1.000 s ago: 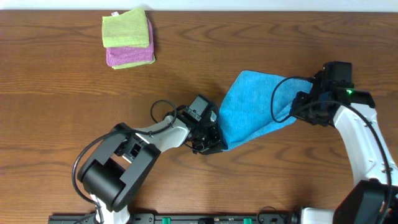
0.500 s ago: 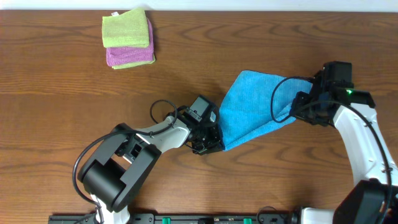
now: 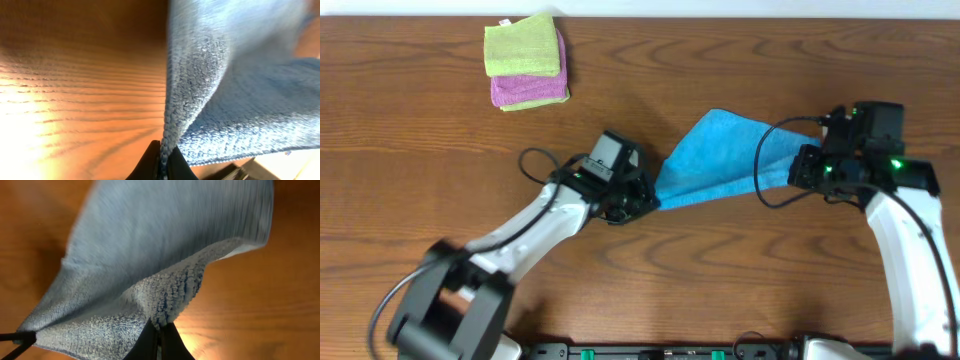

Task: Fold the cloth

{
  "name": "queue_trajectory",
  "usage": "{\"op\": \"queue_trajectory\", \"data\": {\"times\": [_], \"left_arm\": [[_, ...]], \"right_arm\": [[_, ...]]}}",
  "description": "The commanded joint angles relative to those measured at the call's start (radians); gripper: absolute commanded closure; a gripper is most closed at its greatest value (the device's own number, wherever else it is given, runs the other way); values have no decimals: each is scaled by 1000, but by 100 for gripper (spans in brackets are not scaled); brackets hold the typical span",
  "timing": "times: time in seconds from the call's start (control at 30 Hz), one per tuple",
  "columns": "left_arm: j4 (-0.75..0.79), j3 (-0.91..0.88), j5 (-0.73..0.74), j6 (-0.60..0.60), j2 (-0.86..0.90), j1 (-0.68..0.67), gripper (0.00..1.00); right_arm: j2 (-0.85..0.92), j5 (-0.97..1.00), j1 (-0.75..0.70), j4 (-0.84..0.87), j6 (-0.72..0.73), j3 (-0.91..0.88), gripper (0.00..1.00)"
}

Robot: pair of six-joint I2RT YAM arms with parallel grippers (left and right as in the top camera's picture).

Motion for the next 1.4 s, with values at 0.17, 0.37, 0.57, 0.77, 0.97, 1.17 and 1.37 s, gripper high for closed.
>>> {"op": "queue_trajectory", "data": {"times": [0.17, 0.37, 0.57, 0.77, 0.97, 1.17, 1.37], "left_arm": [[-2, 37, -46, -32, -241, 92, 94], [35, 73, -10, -32, -335, 217, 94], [117, 73, -2, -32, -345, 234, 94], [217, 74, -8, -33, -345, 269, 94], [295, 92, 115, -56, -346, 374, 94], [253, 92, 84, -27, -345, 377, 94], [212, 92, 85, 8, -344, 398, 94]], "right_arm": [[-150, -150, 6, 100, -14, 92, 99], [-187, -173, 13, 219, 14, 124, 99], [-182, -183, 70, 208, 19, 122, 99], [-182, -108, 127, 265, 51, 122, 98], [-183, -73, 144, 388, 97, 122, 99], [-174, -45, 179, 368, 109, 122, 98], [-138, -45, 203, 413, 117, 122, 98]]}}
